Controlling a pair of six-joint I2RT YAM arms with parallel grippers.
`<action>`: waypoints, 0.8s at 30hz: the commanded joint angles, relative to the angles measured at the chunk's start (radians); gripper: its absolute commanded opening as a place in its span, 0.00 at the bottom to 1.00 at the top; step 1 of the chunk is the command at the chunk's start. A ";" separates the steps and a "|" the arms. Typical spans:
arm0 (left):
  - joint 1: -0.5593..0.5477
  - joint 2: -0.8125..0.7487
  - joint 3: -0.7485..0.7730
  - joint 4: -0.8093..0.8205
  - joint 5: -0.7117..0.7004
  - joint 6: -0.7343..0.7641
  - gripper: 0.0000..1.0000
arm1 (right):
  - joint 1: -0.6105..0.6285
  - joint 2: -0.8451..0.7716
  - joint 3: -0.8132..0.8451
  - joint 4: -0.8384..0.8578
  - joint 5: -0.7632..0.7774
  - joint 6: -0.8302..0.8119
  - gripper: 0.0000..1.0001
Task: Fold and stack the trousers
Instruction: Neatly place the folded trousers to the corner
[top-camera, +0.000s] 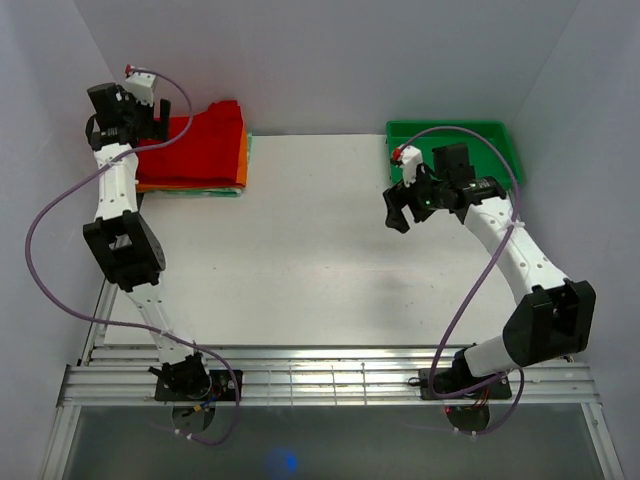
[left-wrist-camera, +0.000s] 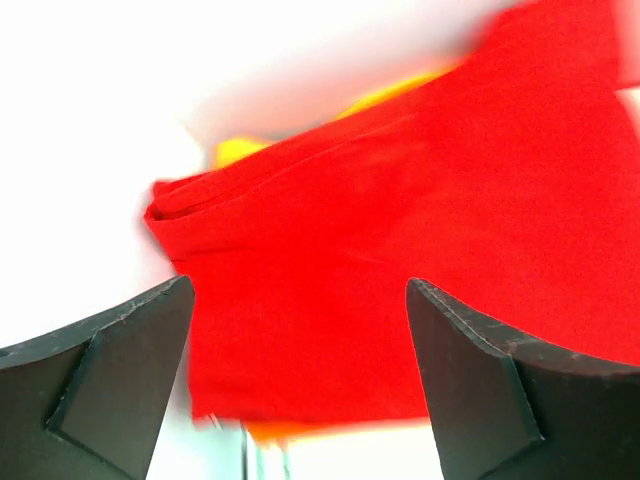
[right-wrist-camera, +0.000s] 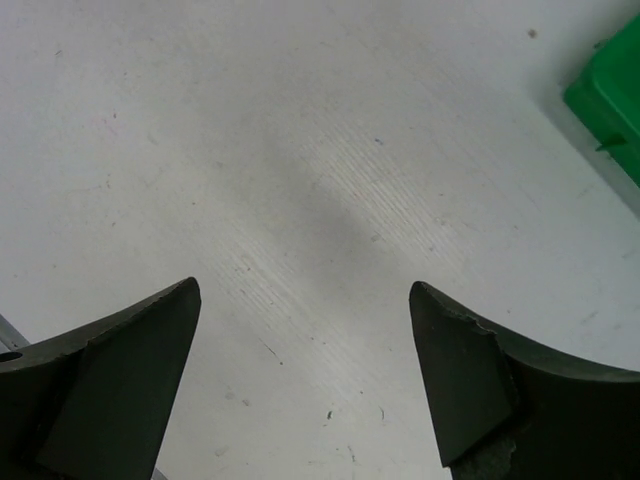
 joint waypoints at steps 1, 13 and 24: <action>-0.082 -0.280 -0.095 -0.278 0.139 0.018 0.98 | -0.108 -0.063 0.017 0.008 -0.038 0.007 0.90; -0.243 -0.772 -0.847 -0.363 0.243 -0.229 0.98 | -0.318 -0.441 -0.451 0.065 -0.065 0.077 0.90; -0.250 -0.958 -1.129 -0.294 0.177 -0.304 0.98 | -0.404 -0.554 -0.514 0.028 -0.108 0.082 0.90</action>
